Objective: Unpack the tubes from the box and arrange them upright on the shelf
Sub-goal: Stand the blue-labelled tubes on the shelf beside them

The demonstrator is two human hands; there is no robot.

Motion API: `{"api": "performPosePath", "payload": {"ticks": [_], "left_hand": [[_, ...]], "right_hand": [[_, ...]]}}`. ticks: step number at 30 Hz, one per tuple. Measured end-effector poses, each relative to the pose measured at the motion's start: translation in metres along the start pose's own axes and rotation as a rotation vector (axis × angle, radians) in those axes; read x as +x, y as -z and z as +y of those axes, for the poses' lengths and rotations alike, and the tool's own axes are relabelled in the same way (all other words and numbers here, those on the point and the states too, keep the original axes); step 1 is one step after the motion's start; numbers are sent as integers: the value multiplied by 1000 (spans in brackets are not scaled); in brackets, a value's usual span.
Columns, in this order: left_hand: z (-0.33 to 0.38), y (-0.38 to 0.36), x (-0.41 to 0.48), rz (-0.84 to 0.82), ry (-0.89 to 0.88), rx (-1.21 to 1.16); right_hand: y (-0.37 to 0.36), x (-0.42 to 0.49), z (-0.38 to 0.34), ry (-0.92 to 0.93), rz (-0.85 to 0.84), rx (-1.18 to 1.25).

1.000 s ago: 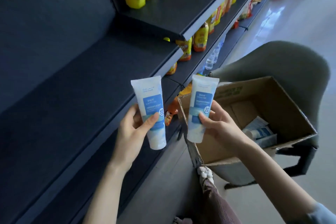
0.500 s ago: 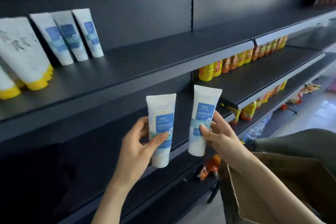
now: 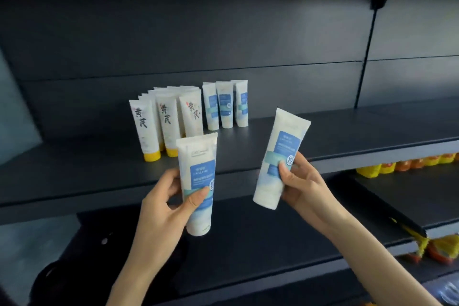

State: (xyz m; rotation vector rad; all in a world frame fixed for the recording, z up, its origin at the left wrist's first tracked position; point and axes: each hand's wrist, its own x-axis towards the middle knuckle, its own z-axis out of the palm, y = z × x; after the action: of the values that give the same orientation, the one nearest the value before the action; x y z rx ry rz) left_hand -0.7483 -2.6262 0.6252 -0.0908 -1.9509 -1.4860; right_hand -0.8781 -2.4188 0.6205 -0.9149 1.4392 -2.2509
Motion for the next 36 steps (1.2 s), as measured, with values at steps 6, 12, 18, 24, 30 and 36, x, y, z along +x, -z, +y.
{"api": "performPosePath", "payload": {"ticks": [6, 12, 18, 24, 30, 36], "left_hand": [[3, 29, 10, 99, -8, 45], [-3, 34, 38, 157, -12, 65], [-4, 39, 65, 219, -19, 91], [-10, 44, 84, 253, -28, 126], [-22, 37, 95, 259, -14, 122], [-27, 28, 101, 252, -1, 114]], "right_hand": [[-8, 65, -14, 34, 39, 10], [-4, 146, -11, 89, 122, -88], [-4, 238, 24, 72, 184, -441], [-4, 289, 65, 35, 213, -631], [1, 305, 84, 22, 212, -709], [-2, 306, 89, 37, 209, -742]]}}
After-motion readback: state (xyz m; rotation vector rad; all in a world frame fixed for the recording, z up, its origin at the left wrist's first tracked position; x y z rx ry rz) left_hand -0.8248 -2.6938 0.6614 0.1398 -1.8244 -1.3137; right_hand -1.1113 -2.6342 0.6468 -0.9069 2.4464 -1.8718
